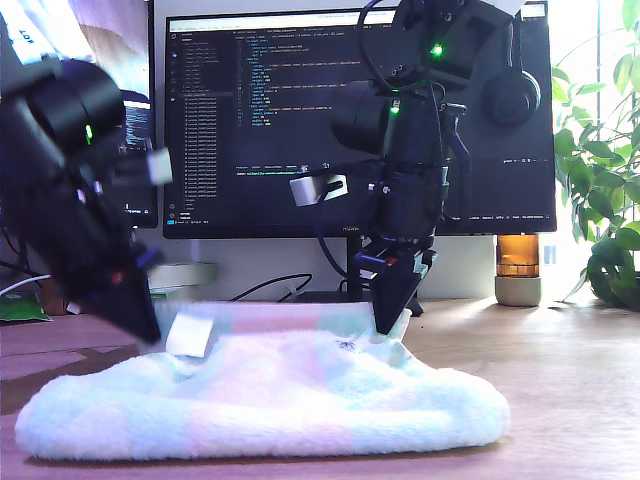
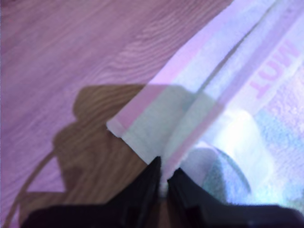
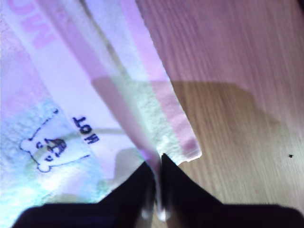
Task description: Fold the tea towel to a neat square and place it to the right
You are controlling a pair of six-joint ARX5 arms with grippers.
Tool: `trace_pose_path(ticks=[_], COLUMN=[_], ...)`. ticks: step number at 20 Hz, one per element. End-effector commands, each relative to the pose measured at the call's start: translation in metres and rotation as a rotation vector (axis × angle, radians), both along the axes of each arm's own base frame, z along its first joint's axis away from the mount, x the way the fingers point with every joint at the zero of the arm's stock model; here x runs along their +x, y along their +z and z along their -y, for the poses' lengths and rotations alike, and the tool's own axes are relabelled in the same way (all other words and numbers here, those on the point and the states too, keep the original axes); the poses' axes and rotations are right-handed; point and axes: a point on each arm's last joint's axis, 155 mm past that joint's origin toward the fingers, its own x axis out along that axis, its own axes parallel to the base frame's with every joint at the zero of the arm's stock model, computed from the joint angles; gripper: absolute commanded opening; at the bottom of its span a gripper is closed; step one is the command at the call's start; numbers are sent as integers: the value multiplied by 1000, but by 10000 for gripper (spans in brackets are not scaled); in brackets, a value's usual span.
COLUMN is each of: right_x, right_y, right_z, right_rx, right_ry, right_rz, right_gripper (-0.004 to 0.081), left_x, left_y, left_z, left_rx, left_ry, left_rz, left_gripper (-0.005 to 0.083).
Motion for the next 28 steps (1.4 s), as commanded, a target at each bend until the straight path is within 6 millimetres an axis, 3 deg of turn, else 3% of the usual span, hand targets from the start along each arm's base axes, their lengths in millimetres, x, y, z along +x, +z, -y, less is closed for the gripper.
trace_pose_path(ticks=[1, 4, 6, 12, 18, 20, 22, 28], right_x=[4, 4, 6, 11, 7, 1, -3, -6], right_y=[-2, -1, 0, 3, 16, 23, 33, 68], right_z=[4, 4, 2, 4, 6, -3, -8, -11], right_rx=[-2, 2, 13, 5, 22, 99, 179, 311], right_ry=[-18, -23, -38, -46, -121, -132, -155, -236], right_rz=[5, 8, 14, 32, 0, -37, -72, -54], right_gripper=[95, 170, 220, 230, 221, 122, -15, -12], left_x=[4, 11, 14, 29, 28, 24, 18, -5], left_y=[-2, 3, 4, 12, 36, 48, 57, 66], left_z=[-4, -5, -8, -23, -24, -26, -26, -9], left_rx=[10, 14, 25, 85, 80, 74, 56, -91], left_ry=[9, 22, 34, 101, 108, 108, 115, 80], left_rz=[15, 46, 59, 121, 143, 153, 148, 80], left_gripper=[41, 239, 297, 314, 276, 163, -31, -19])
